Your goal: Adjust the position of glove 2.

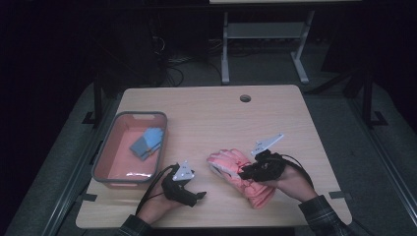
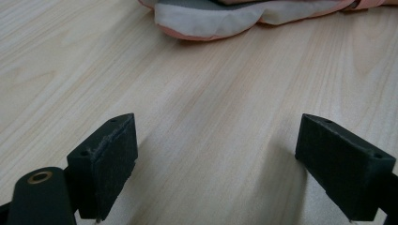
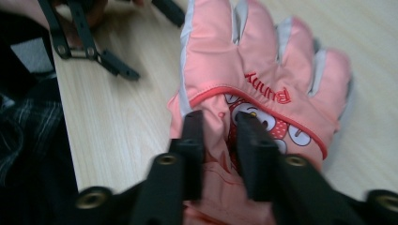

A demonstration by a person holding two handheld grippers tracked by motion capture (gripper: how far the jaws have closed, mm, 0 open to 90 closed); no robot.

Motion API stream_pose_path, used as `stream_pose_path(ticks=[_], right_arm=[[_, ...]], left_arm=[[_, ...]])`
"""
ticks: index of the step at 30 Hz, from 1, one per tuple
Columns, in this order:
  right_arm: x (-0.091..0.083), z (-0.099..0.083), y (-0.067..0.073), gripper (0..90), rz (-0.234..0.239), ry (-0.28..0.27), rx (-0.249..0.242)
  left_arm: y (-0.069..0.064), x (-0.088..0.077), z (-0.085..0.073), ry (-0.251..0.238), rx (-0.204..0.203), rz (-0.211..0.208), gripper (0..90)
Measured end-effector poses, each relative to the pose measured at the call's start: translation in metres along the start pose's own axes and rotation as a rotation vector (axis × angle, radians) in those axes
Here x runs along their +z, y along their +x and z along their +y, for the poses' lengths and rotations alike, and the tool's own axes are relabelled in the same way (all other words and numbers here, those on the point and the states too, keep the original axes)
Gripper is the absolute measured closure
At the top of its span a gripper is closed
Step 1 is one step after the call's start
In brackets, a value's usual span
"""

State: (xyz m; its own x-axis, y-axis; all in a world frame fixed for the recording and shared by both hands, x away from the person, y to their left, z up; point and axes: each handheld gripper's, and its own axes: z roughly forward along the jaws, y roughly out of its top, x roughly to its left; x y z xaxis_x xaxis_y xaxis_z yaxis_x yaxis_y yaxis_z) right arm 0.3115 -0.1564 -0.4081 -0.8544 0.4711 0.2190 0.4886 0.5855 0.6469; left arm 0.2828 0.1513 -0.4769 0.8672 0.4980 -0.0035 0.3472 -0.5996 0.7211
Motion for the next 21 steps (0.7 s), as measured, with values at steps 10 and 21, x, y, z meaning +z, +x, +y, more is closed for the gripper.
stream_pose_path(ticks=[10, 21], right_arm=[[-0.038, 0.003, -0.004, 54.7, -0.066, -0.129, 0.022], [-0.065, -0.028, -0.032, 89.9, -0.193, -0.154, 0.127]], left_arm=[[0.000, -0.005, 0.010, 0.057, -0.063, -0.008, 22.5], [-0.006, -0.006, 0.033, 0.032, -0.094, -0.110, 89.6]])
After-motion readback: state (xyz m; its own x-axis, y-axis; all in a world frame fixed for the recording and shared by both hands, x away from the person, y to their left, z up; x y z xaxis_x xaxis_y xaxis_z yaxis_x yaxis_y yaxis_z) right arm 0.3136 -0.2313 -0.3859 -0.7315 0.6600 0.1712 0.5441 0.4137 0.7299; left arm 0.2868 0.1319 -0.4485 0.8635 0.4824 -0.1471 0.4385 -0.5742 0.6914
